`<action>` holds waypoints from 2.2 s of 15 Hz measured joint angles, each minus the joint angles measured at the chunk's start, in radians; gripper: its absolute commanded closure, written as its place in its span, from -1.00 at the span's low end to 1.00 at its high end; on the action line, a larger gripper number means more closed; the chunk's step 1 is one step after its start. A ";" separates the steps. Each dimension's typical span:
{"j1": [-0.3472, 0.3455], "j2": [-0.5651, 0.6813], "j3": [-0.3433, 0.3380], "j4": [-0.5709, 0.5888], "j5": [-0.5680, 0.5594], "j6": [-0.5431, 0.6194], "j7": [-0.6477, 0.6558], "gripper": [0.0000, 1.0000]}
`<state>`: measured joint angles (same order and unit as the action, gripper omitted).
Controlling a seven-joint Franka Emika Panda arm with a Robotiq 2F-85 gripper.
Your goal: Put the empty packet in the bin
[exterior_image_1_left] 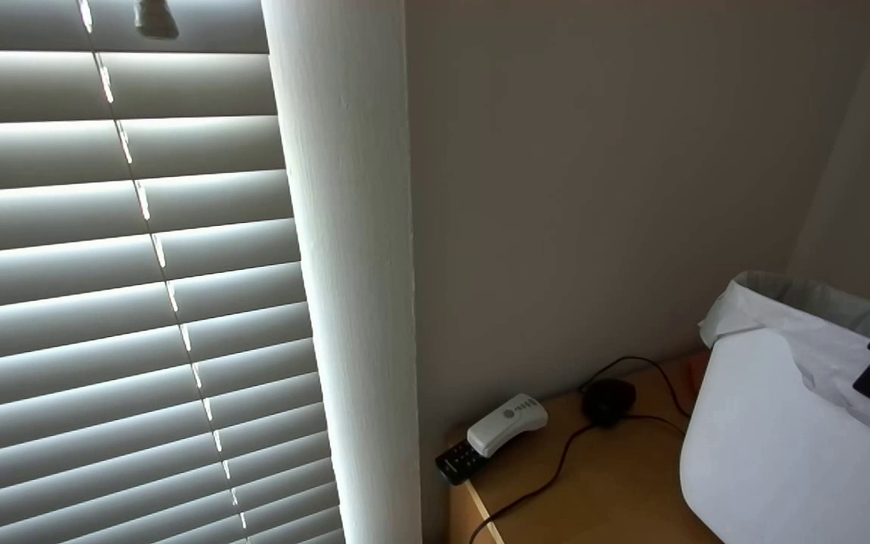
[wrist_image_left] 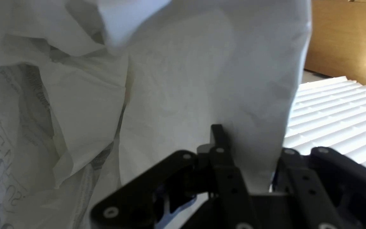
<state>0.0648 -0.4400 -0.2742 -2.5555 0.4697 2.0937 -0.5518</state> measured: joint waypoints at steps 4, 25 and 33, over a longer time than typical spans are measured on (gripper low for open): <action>-0.006 0.000 -0.008 0.003 0.041 -0.017 -0.024 0.94; -0.169 0.025 -0.056 0.018 0.060 -0.072 -0.053 0.94; -0.169 0.064 -0.091 0.020 0.133 -0.136 -0.118 0.94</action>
<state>-0.1039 -0.3764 -0.3657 -2.5350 0.6028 1.9580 -0.6695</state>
